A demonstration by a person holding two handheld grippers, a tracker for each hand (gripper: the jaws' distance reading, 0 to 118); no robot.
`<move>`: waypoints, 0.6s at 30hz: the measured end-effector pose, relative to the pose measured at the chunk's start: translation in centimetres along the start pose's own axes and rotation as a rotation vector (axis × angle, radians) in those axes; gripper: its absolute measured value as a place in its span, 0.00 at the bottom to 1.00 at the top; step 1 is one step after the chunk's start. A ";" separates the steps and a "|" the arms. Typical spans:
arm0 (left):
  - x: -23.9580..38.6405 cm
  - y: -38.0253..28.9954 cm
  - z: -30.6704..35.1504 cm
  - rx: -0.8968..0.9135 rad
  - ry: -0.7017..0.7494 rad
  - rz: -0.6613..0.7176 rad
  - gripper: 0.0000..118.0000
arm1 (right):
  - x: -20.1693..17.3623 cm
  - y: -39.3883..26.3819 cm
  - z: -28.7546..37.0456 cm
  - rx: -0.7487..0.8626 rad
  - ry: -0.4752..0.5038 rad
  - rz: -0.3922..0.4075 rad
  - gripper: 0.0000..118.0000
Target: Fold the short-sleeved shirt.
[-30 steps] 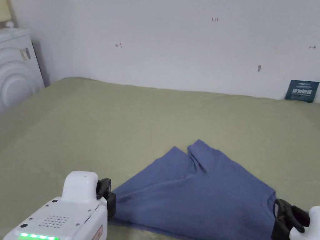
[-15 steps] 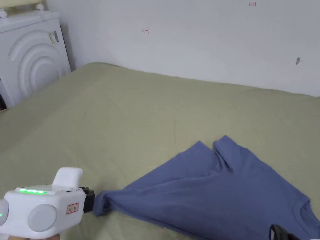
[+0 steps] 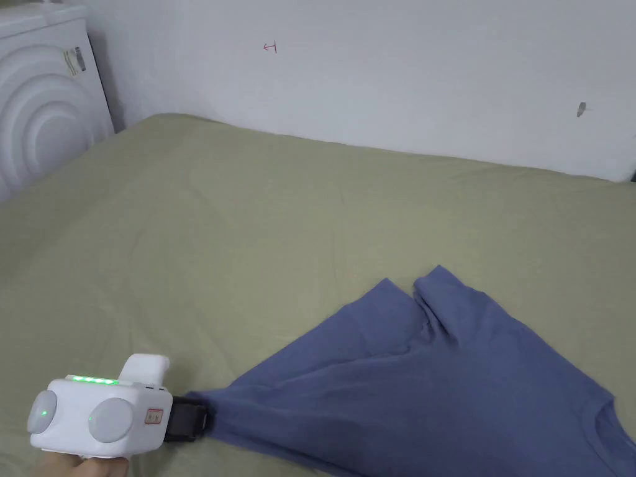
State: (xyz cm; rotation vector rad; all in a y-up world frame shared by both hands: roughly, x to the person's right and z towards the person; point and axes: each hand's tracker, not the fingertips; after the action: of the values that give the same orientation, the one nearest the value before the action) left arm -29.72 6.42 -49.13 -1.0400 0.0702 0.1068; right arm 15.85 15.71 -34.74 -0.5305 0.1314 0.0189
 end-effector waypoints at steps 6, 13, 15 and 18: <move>0.9 0.0 1.9 0.044 -0.043 -0.023 0.00 | 1.5 0.1 -1.6 -0.032 -0.009 -0.033 0.02; 2.9 -0.8 2.6 0.068 -0.026 -0.035 0.00 | 7.3 2.8 -7.7 -0.112 -0.126 -0.126 0.02; 3.2 -0.5 2.7 0.067 -0.020 -0.031 0.00 | 9.3 4.0 -11.0 -0.138 -0.153 -0.066 0.02; 3.6 -0.3 2.9 0.071 -0.033 -0.023 0.00 | 12.2 6.4 -16.6 -0.182 -0.144 -0.046 0.02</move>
State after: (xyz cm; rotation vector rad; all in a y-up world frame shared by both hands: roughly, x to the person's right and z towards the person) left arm -26.05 8.94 -47.80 -0.9676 0.0321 0.1003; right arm 25.58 12.67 -53.70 -0.7113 -0.0240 0.0239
